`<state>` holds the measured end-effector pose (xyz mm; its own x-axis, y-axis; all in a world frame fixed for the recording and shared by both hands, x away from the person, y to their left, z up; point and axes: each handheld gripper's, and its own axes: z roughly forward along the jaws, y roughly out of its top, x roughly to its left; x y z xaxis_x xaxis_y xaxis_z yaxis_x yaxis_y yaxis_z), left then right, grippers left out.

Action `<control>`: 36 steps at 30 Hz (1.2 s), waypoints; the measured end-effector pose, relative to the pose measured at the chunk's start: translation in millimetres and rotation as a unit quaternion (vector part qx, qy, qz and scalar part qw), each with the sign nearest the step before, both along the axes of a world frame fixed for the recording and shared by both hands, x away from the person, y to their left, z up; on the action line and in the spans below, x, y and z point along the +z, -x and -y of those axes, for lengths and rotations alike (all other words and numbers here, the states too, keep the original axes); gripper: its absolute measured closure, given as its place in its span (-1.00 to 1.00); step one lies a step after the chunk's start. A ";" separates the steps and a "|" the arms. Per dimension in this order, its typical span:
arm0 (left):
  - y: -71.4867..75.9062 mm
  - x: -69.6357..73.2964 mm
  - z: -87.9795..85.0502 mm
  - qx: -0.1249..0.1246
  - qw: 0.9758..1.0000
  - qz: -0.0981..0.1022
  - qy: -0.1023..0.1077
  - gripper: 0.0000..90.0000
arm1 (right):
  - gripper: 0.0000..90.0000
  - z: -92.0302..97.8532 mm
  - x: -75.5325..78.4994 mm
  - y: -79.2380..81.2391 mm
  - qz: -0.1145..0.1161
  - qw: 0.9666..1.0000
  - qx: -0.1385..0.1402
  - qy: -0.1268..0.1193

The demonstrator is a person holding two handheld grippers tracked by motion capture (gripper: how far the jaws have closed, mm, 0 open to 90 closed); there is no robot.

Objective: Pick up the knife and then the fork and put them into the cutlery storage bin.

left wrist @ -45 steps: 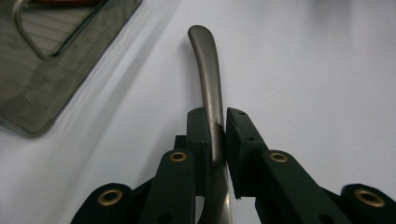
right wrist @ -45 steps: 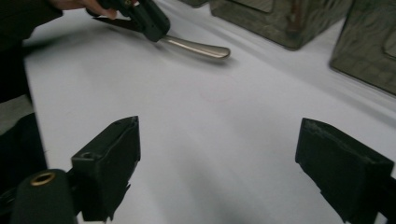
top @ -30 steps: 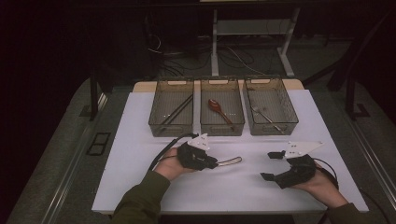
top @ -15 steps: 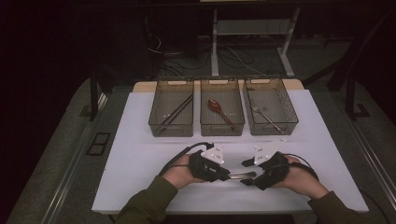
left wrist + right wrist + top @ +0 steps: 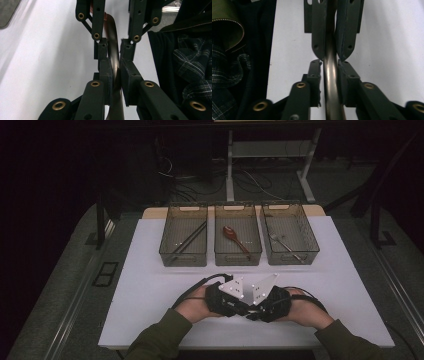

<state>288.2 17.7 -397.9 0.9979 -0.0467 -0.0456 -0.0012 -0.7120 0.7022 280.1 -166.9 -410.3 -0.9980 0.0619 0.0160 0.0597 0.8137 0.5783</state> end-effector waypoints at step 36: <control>-0.4 7.5 -112.2 0.275 0.951 0.021 0.142 -0.15 | 0.72 73.8 11.4 -33.7 0.006 0.981 -0.190 -0.035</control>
<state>288.6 129.9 -390.4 0.8752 0.4787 -0.0694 0.2850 -0.3944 0.8736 313.8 -240.7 -399.0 -0.9033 0.4286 0.0212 0.3437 0.6929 0.6338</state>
